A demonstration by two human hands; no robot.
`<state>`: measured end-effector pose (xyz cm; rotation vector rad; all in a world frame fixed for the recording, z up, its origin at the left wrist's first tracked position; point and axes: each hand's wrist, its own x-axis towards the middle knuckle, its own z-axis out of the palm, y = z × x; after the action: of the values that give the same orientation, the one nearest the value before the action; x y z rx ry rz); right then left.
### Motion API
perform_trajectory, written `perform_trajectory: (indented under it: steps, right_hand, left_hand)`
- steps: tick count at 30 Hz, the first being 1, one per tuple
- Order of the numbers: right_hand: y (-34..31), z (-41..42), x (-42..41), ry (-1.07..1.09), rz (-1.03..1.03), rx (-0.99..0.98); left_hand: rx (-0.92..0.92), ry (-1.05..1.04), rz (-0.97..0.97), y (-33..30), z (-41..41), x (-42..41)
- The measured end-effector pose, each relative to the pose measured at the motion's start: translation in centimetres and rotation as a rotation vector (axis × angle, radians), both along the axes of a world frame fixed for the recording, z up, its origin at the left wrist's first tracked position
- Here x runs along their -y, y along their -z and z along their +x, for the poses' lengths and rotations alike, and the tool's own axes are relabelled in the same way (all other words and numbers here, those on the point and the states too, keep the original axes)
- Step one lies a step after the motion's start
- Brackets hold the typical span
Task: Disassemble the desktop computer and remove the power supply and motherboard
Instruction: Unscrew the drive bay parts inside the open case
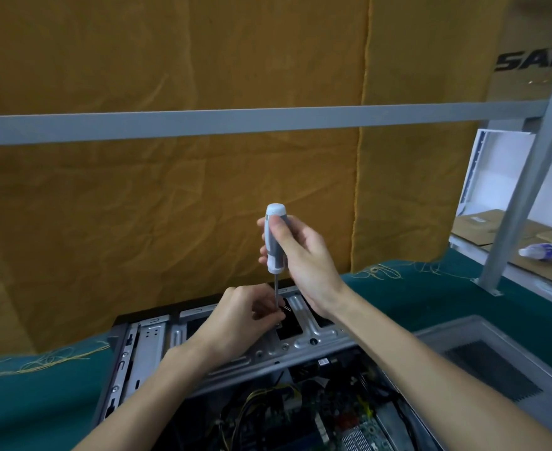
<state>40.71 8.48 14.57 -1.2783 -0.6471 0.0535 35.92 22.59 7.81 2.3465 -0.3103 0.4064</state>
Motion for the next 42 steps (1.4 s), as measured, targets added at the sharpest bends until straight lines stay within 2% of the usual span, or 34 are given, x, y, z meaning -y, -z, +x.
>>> perform_trajectory:
  steps: [5, 12, 17, 24, 30, 36, 42]
  right_hand:
    - [0.2, 0.4, -0.1, -0.038, 0.014, -0.118]
    - [0.2, -0.1, 0.0, 0.0, 0.018, -0.007]
    - [0.0, -0.3, 0.1, -0.076, 0.007, -0.056]
    - [0.0, -0.1, -0.1, -0.035, -0.011, 0.0]
    - [-0.1, 0.2, -0.1, -0.12, -0.016, -0.069]
    - [0.1, 0.3, -0.2, -0.063, -0.01, -0.042]
    - [0.0, 0.1, -0.5, -0.15, -0.056, -0.049]
  left_hand:
    - [-0.071, 0.04, 0.055, -0.3, 0.3, -0.9]
    - [-0.033, 0.003, 0.07, 0.2, 0.0, -0.4]
    - [-0.002, 0.0, 0.075, 0.6, -0.3, 0.1]
    - [0.011, -0.034, 0.067, 0.6, -0.1, 0.0]
    - [0.002, -0.027, 0.064, 0.6, 0.1, -0.1]
    - [-0.018, 0.017, 0.061, 0.2, -0.1, -0.2]
    - [-0.002, 0.012, 0.05, 0.3, -0.1, 0.0]
